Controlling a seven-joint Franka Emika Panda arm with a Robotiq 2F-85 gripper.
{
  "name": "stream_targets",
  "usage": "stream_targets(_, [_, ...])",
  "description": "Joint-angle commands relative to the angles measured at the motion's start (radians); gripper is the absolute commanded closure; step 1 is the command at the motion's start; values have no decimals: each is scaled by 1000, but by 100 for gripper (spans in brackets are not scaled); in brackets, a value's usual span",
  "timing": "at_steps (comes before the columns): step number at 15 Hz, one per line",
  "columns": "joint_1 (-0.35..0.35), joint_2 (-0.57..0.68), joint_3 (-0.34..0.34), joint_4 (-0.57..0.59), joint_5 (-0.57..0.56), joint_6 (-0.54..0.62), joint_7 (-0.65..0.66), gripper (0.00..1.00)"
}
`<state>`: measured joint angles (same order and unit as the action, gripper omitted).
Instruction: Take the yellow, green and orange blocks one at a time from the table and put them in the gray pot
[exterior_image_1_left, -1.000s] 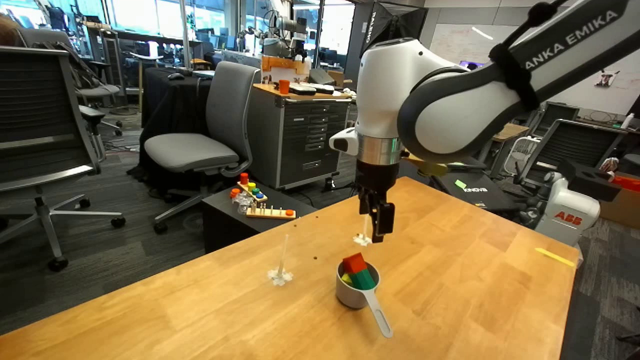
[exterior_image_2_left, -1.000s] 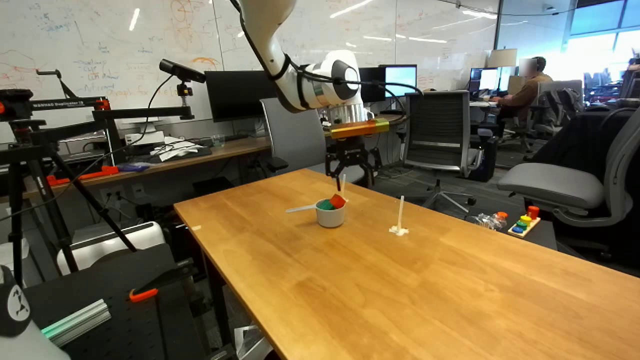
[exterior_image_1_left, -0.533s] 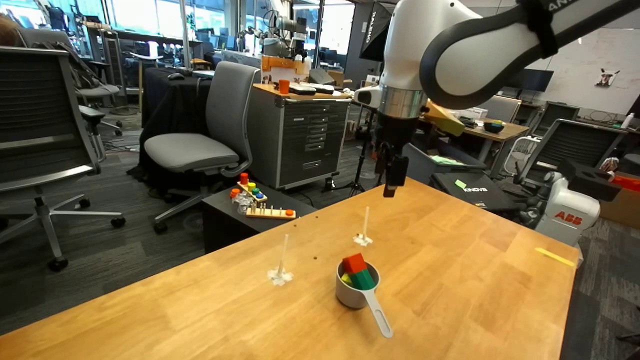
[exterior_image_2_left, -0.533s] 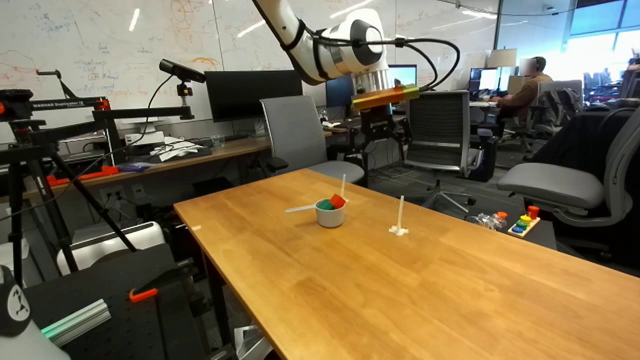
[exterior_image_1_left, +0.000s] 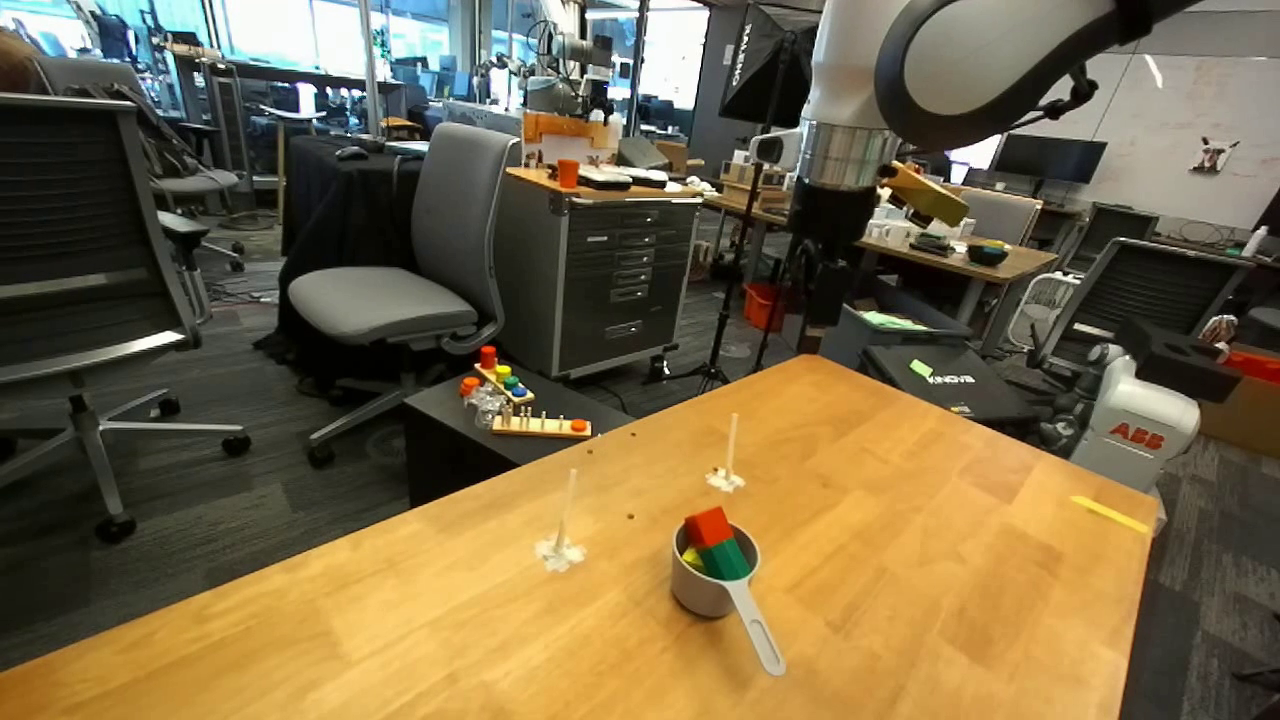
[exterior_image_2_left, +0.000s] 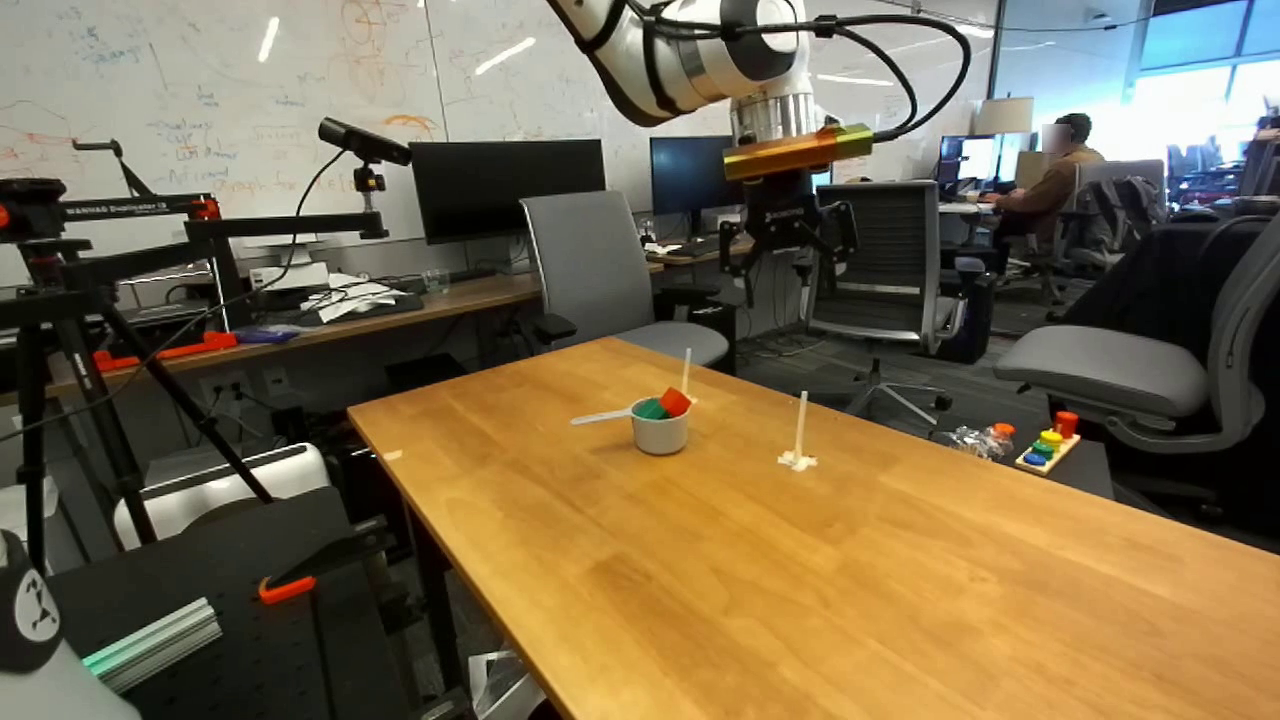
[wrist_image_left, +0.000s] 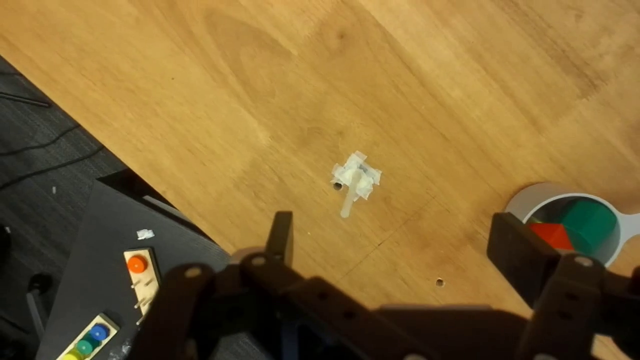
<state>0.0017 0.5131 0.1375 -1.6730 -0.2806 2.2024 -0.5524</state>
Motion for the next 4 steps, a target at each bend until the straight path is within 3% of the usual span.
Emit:
stream_targets(1, [12,0,-13,1,9,-2,-5,0])
stream_targets(4, [12,0,-13,-3,9,-2,-5,0])
